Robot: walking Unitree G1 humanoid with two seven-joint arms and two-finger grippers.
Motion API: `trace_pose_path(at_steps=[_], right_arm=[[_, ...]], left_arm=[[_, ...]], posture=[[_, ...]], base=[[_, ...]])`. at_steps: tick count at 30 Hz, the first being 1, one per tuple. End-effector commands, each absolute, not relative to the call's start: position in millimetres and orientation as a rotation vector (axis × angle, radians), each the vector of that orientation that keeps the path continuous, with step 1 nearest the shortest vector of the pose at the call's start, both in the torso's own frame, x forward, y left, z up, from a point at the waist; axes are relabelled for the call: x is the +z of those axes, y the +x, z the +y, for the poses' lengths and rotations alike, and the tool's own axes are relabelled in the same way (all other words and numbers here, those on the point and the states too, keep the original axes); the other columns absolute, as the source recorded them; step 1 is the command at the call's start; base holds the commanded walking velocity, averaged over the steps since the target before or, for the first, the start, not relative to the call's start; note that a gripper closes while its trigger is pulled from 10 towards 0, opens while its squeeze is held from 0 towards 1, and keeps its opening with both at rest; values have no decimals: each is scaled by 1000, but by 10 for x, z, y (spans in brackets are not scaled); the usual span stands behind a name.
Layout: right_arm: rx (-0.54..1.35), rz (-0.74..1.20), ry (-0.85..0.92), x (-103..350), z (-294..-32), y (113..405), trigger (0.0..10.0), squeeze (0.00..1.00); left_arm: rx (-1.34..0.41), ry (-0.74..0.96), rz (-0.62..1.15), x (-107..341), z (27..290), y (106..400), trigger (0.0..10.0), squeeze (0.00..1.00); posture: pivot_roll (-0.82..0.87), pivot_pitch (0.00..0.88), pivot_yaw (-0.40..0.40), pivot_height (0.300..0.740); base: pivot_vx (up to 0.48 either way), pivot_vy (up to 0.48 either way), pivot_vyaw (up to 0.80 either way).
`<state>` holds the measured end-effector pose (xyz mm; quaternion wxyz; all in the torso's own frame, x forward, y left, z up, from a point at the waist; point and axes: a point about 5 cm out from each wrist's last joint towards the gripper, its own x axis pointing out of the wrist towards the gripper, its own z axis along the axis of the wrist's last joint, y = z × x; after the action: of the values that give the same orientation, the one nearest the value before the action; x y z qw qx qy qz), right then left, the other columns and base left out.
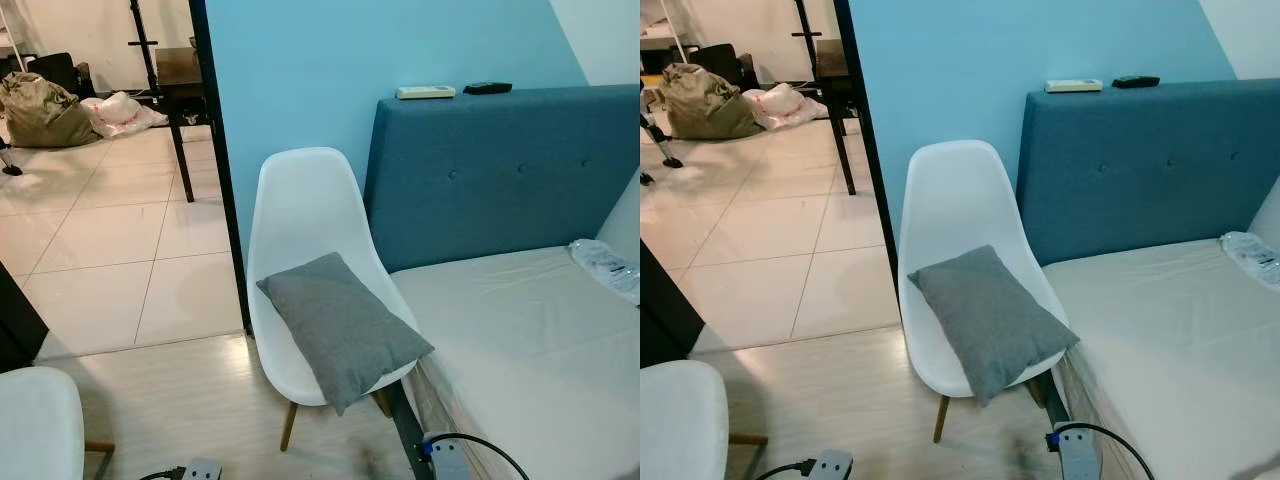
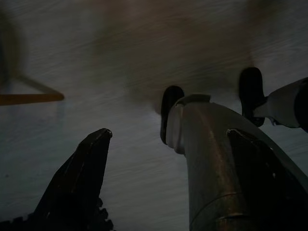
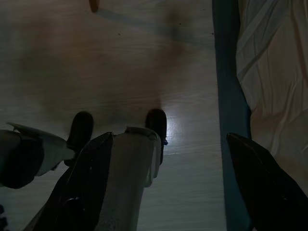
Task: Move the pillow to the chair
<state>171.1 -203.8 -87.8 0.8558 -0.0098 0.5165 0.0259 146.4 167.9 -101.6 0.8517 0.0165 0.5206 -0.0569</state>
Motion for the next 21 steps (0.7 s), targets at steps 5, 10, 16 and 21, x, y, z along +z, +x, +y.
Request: trace_pose_path(at_steps=[5,10,16,21], right_arm=[[66,1096,-40,-887,-2055,1684,10000,0],[55,1097,-35,-889,-2064,1677,10000,0],[35,1107,-12,-904,-2073,1638,10000,0],[35,1115,-26,-910,-2101,1613,10000,0]], left_arm=[[-126,43,1106,-1022,1681,1452,10000,0],[-124,39,1108,-1025,1665,1448,10000,0],[-130,44,1125,-1046,1652,1390,10000,0],[-130,40,1122,-1049,1632,1386,10000,0]], posture=[[46,0,-61,740],[40,0,-59,740],[35,0,-55,740],[37,0,-63,740]], base=[[0,0,0],[0,0,0],[0,0,0],[0,0,0]])
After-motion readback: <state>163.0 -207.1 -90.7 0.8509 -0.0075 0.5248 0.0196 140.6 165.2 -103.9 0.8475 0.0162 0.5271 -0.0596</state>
